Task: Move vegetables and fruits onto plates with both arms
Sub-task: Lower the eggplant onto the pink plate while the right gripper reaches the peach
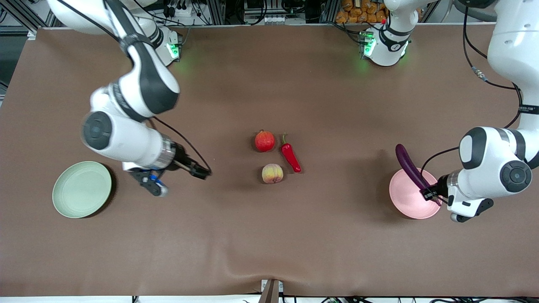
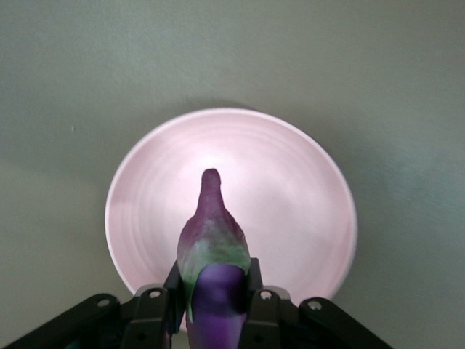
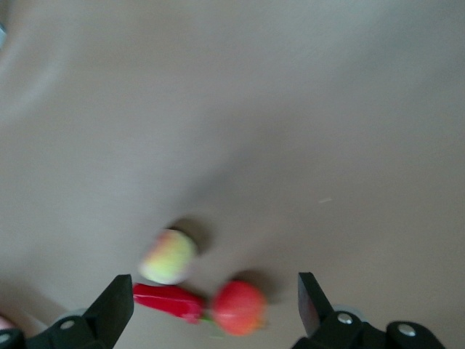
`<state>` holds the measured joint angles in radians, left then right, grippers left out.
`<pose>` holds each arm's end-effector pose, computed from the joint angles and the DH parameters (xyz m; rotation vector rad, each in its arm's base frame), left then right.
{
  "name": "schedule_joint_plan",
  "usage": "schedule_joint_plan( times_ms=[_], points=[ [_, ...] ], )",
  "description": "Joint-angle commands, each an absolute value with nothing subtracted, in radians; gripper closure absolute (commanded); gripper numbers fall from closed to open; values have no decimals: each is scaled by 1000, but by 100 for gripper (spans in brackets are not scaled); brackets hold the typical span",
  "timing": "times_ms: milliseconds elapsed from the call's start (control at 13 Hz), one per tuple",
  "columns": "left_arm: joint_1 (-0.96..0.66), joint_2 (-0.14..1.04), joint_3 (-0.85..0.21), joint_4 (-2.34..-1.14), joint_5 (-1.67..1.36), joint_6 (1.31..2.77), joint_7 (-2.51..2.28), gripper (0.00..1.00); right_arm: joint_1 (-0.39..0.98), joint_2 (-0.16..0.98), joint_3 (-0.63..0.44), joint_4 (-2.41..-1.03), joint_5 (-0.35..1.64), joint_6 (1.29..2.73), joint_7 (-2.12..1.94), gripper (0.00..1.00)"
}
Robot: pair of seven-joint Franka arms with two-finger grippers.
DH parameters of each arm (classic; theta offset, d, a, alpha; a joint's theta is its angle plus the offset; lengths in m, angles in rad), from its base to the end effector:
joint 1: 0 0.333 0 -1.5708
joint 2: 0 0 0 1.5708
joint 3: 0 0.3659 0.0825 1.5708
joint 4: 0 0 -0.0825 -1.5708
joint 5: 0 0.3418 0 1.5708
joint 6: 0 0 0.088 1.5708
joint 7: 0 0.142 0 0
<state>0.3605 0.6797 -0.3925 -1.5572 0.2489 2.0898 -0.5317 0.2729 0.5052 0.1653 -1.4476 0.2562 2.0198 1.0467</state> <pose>0.6823 0.0432 0.2905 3.0545 0.6728 -0.1504 0.6293 0.2955 0.4348 -2.6626 1.0259 0.2292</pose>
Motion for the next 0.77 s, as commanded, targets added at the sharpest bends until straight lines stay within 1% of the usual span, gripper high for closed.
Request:
schedule_joint_plan(
  times_ms=[0, 232, 463, 540, 618, 695],
  points=[
    [383, 725, -403, -1540, 265, 2138, -503, 100, 328, 609, 204, -1413, 279, 2187, 1204, 0],
    [385, 759, -391, -1502, 259, 2141, -470, 100, 444, 699, 201, -1413, 264, 2336, 1293, 0],
    [387, 767, -376, -1502, 258, 2141, -456, 100, 498, 747, 195, -1401, 209, 2364, 1301, 0],
    [387, 770, -376, -1502, 258, 2141, -456, 90, 505, 767, 195, -1401, 186, 2374, 1302, 0],
    [385, 772, -376, -1502, 261, 2141, -456, 50, 509, 778, 195, -1401, 167, 2381, 1302, 0],
    [385, 772, -376, -1502, 262, 2141, -456, 24, 509, 788, 195, -1399, 161, 2414, 1310, 0]
  ],
)
